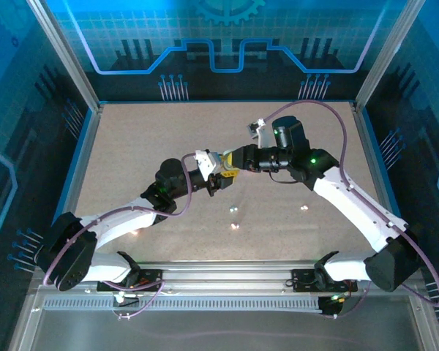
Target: Insert the wireless bluetooth earbuds into the charging case
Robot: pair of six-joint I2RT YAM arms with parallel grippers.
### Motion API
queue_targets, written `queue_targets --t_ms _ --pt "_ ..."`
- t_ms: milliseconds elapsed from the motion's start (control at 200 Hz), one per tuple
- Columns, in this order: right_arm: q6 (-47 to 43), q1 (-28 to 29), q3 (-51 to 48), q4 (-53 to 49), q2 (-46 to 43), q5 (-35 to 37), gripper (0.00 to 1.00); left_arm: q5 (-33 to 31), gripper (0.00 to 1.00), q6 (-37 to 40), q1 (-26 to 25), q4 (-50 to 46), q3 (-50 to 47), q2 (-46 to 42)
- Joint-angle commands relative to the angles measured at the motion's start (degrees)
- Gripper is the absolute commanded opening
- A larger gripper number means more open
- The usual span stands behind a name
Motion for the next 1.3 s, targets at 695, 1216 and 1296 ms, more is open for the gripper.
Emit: queue_targets --t_ms 695,1216,1296 --pt "-3.0 1.3 2.6 -4.7 -1.0 1.2 0.42 -0.1 0.26 -1.0 -0.3 4.9 0.6 -1.4" --pt "-13.8 0.1 -3.3 -3.0 -18.8 13.2 0.41 -6.3 0.25 0.6 -0.2 2.0 -0.7 -4.3" --pt "-13.2 -2.1 -5.6 -5.6 -21.2 19.4 0.41 -7.5 0.25 1.2 -0.2 1.2 -1.0 -5.9"
